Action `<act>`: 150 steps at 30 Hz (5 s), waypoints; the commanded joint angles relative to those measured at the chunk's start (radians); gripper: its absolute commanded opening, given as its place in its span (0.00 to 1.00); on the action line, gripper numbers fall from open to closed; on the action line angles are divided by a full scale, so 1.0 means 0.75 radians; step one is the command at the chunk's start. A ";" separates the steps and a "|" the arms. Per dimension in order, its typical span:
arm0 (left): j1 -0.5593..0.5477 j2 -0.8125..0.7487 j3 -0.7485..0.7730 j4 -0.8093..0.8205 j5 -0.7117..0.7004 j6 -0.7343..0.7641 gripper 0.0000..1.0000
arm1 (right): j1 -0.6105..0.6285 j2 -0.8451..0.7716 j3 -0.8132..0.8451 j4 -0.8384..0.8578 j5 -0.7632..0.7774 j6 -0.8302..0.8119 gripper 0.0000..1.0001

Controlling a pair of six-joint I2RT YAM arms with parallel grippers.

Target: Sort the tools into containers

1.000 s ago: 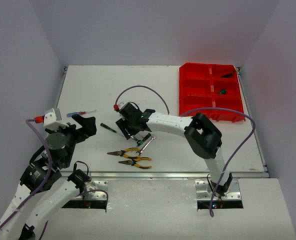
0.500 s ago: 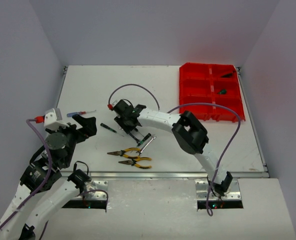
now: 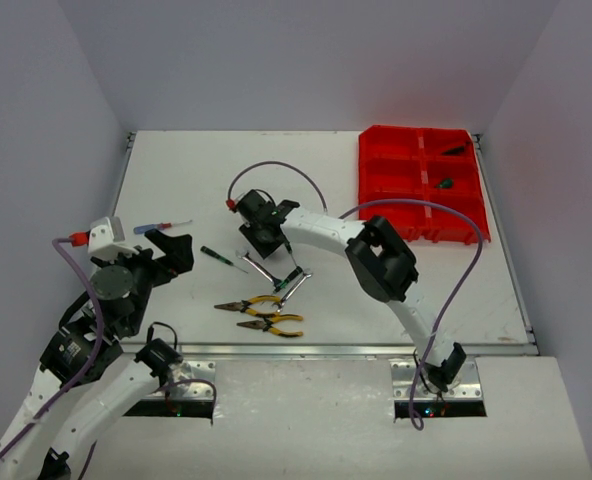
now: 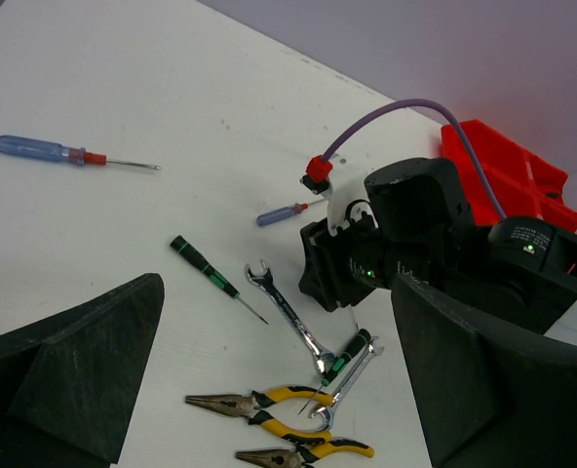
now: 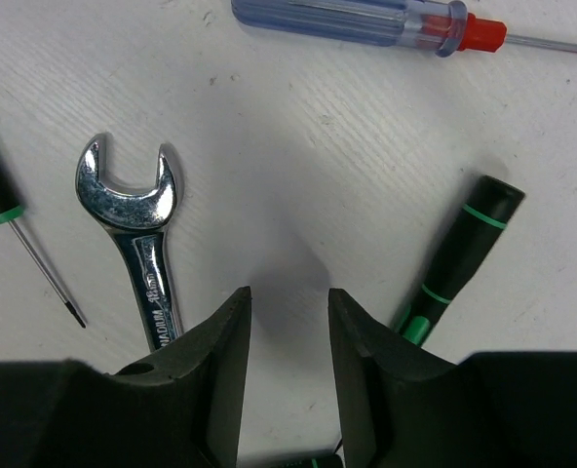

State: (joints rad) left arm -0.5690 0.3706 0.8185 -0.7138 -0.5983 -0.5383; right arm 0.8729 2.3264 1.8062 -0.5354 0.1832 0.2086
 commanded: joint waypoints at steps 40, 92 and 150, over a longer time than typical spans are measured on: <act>-0.004 -0.050 -0.003 0.060 0.004 0.020 1.00 | -0.317 -0.177 -0.347 0.091 0.068 0.470 0.03; -0.006 -0.064 -0.011 0.078 0.025 0.035 1.00 | -1.565 -1.135 -1.024 0.345 -0.092 0.763 0.00; -0.006 -0.048 -0.011 0.085 0.037 0.039 1.00 | -1.365 -1.047 -0.792 0.470 -0.313 0.578 0.99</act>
State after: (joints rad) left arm -0.5694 0.3321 0.8167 -0.6973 -0.5804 -0.5266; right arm -0.2733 1.6879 1.1807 -0.2457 0.0257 0.7577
